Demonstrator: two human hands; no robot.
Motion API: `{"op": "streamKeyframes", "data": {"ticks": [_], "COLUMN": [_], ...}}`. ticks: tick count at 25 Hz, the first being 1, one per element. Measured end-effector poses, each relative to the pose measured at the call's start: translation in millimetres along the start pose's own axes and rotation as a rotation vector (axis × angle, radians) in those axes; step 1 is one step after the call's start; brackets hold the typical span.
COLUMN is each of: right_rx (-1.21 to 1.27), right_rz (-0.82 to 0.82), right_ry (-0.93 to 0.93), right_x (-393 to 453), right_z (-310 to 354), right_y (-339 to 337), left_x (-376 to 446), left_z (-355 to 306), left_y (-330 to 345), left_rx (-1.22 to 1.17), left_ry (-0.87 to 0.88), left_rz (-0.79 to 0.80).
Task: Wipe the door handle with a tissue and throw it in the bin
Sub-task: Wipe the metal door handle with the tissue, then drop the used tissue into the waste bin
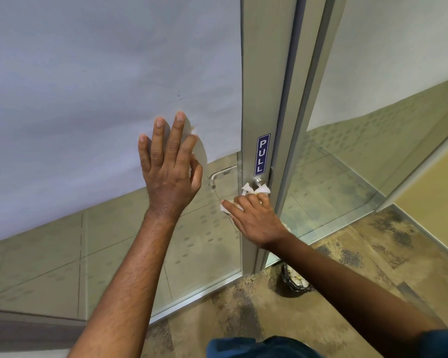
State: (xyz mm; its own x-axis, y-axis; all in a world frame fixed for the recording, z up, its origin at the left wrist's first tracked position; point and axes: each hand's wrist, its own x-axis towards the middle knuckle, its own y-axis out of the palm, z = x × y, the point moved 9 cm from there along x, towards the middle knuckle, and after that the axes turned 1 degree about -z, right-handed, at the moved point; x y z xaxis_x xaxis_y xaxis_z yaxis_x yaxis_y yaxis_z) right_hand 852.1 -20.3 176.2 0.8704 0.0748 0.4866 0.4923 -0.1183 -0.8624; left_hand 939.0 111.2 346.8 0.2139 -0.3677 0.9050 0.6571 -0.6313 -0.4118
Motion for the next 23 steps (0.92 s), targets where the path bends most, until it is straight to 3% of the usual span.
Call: {"op": "streamKeyframes", "data": {"ticks": [3, 6, 10, 14, 19, 23], "right_rx": [0.149, 0.49, 0.976, 1.186, 1.437, 1.338], "right_rz": [-0.025, -0.05, -0.131, -0.166, -0.149, 0.029], "right_ry": [0.182, 0.486, 0.915, 1.283, 1.515, 1.568], "right_x": [-10.9, -35.5, -88.0, -149.6, -224.6, -277.5], "right_z": [-39.9, -89.5, -158.7, -216.1, -255.9, -284.2], "right_y": [-14.4, -23.5, -22.1, -11.7, 11.6, 41.7], "left_x": [1.1, 3.6, -0.3, -20.6, -78.0, -134.6], "left_z": [-8.5, -29.0, -79.8, -151.3, -255.4, -322.1], "left_y": [-2.6, 0.3, 19.7, 51.7, 105.2, 156.7], "left_rx": [-0.015, -0.017, -0.095, -0.283, -0.515, -0.612], "left_ry": [-0.086, -0.153, -0.161, -0.141, -0.107, -0.151], "left_rz": [-0.005, 0.004, 0.092, 0.219, 0.496, 0.8]}}
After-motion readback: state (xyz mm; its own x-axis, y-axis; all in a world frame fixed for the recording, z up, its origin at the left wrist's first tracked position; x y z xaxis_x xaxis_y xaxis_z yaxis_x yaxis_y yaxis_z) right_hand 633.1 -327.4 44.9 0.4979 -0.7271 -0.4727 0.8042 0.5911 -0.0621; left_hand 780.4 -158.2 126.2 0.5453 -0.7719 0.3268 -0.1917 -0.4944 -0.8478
